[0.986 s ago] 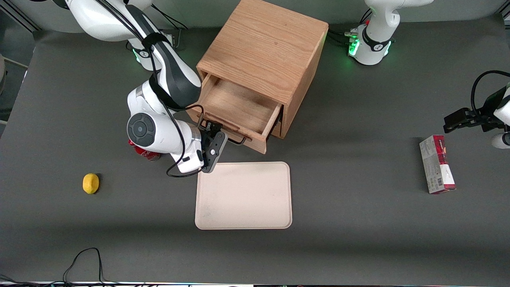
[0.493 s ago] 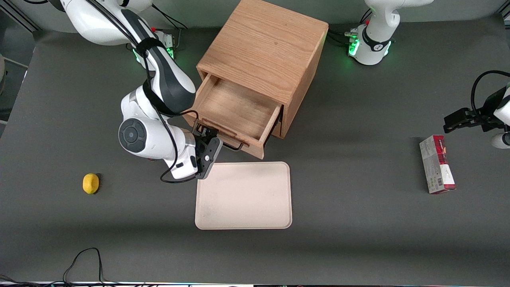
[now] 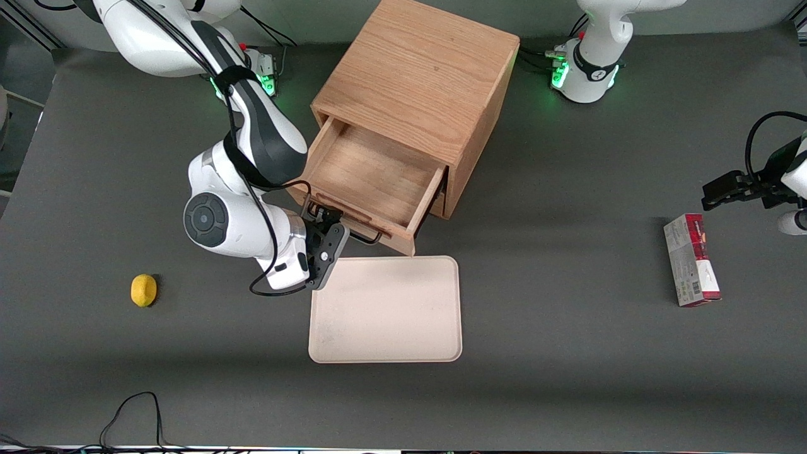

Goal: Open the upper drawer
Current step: 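Pull the handle with the right gripper, sliding the drawer out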

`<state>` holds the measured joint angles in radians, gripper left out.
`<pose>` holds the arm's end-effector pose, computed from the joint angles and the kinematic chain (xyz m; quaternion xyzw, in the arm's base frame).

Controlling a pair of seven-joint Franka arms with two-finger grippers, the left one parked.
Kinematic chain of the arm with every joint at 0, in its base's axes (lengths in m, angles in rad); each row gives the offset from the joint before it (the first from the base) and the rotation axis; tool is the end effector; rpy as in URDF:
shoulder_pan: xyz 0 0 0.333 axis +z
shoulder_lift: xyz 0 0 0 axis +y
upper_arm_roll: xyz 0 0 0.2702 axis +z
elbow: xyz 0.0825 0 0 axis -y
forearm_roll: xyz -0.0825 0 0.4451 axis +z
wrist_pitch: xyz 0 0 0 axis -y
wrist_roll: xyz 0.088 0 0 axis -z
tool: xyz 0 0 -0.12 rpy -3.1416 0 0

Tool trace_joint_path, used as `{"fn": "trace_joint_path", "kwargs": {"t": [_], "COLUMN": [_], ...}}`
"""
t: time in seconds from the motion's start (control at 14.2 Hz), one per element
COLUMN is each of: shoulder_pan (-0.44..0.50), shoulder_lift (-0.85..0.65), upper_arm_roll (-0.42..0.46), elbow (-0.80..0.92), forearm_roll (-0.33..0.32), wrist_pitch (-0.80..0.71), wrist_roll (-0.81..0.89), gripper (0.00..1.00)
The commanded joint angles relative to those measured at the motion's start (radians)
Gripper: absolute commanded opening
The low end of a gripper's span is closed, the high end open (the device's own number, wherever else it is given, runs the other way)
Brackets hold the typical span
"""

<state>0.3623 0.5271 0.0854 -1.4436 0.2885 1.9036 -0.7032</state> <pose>0.6514 0.3314 0.3075 -0.8576 -0.4891 0.0125 0.1585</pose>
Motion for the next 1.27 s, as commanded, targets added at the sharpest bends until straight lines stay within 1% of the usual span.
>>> {"fn": "trace_joint_path", "kwargs": {"t": [0.0,1.2], "shoulder_pan": [-0.023,-0.082], "shoulder_lift": [0.031,0.102], "upper_arm_roll": [0.004,0.008], "elbow": [0.032,0.144], "forearm_roll": [-0.020,-0.008], "wrist_pitch": [-0.008,-0.018], "wrist_roll": [-0.050,-0.084], "gripper": [1.00,1.00]}}
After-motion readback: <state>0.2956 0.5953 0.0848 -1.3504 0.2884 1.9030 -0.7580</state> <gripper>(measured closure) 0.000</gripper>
